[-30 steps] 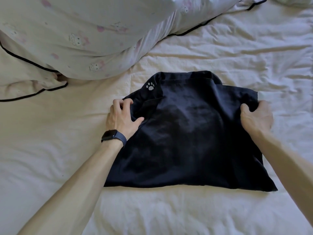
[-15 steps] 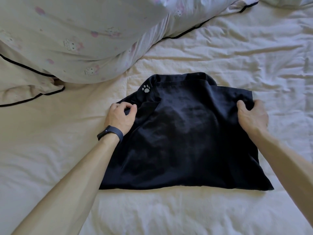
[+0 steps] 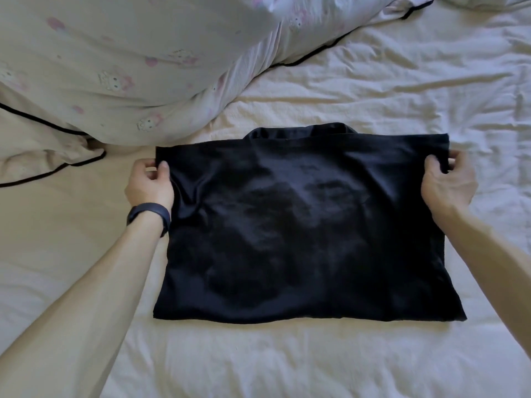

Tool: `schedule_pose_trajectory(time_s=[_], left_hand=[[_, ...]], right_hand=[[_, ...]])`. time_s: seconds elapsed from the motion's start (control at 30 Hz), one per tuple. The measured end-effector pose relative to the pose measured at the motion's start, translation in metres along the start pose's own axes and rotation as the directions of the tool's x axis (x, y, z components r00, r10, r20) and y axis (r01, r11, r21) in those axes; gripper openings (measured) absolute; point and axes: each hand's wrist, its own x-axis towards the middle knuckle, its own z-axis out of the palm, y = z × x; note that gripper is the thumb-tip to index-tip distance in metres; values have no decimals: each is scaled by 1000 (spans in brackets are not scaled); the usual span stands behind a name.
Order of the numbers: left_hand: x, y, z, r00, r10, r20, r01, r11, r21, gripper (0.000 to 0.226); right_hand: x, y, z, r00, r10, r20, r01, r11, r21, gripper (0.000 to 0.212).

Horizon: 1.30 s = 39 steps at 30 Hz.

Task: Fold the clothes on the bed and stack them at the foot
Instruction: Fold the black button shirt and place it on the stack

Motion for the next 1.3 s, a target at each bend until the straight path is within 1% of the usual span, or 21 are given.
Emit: schedule_pose_trajectory(time_s=[0.1, 0.23, 0.3, 0.47, 0.53, 0.57, 0.67, 0.73, 0.77, 0.8, 0.87, 0.9, 0.97, 1.0, 1.03, 1.07, 1.1, 1.13, 1.2, 1.23, 1.3], left_hand=[[17, -3, 6, 999, -39, 20, 39, 998, 46, 28], [27, -5, 23, 998, -33, 52, 27, 994, 105, 29], [31, -6, 29, 998, -33, 56, 26, 993, 119, 29], [38, -9, 37, 997, -39, -73, 39, 999, 9, 27], [39, -9, 36, 996, -32, -80, 32, 999, 0, 27], [39, -9, 37, 998, -26, -53, 27, 1000, 3, 29], [27, -4, 40, 1000, 2, 16, -4, 997, 74, 49], [-1, -5, 42, 993, 111, -29, -101, 969, 225, 61], [-24, -6, 42, 974, 222, -42, -200, 935, 293, 64], [-51, -9, 42, 935, 354, -21, -326, 881, 342, 64], [-108, -19, 47, 830, 542, 127, -547, 752, 367, 64], [-138, -25, 52, 778, 582, 236, -627, 697, 347, 66], [-190, -37, 63, 637, 630, 444, -767, 576, 284, 68], [-209, -41, 67, 567, 640, 518, -817, 517, 255, 68], [-220, -46, 68, 526, 634, 567, -842, 481, 243, 66], [-222, -52, 66, 529, 613, 587, -840, 480, 255, 64], [-218, -57, 61, 576, 573, 583, -807, 511, 295, 63], [-210, -64, 53, 642, 514, 569, -755, 555, 349, 62], [-194, -81, 30, 753, 425, 502, -644, 634, 428, 63], [-188, -90, 15, 795, 407, 450, -594, 674, 440, 63], [-187, -105, -14, 873, 398, 282, -486, 763, 426, 64]], right_hand=[[12, -2, 4, 1000, -1, -13, 1, 1000, 7, 31], [28, -6, 13, 998, -56, -21, 55, 998, -36, 29], [36, -10, 18, 998, -53, -30, 51, 998, -44, 31], [51, -13, 23, 996, -43, -75, 42, 999, -15, 32], [53, -15, 24, 996, -47, -79, 46, 999, -9, 35], [53, -16, 24, 996, -43, -72, 42, 999, -21, 37], [40, -18, 25, 998, -46, -49, 40, 993, -110, 52], [15, -17, 23, 991, -120, -54, 104, 967, -231, 63], [-3, -15, 22, 982, -187, -36, 169, 945, -281, 65], [-25, -11, 21, 963, -268, -1, 255, 918, -303, 65], [-77, 1, 24, 901, -423, 95, 431, 848, -309, 62], [-106, 11, 26, 855, -496, 152, 517, 791, -328, 60], [-161, 33, 35, 742, -592, 315, 670, 639, -378, 59], [-182, 42, 40, 685, -602, 410, 729, 557, -398, 60], [-195, 51, 42, 646, -584, 491, 763, 493, -418, 60], [-201, 59, 42, 635, -551, 542, 772, 450, -448, 61], [-200, 66, 38, 659, -503, 560, 752, 439, -491, 62], [-195, 71, 31, 712, -443, 544, 702, 456, -547, 62], [-184, 80, 10, 841, -332, 428, 540, 575, -615, 65], [-182, 85, -3, 893, -289, 346, 447, 665, -598, 66], [-190, 91, -28, 951, -254, 178, 309, 827, -470, 66]])
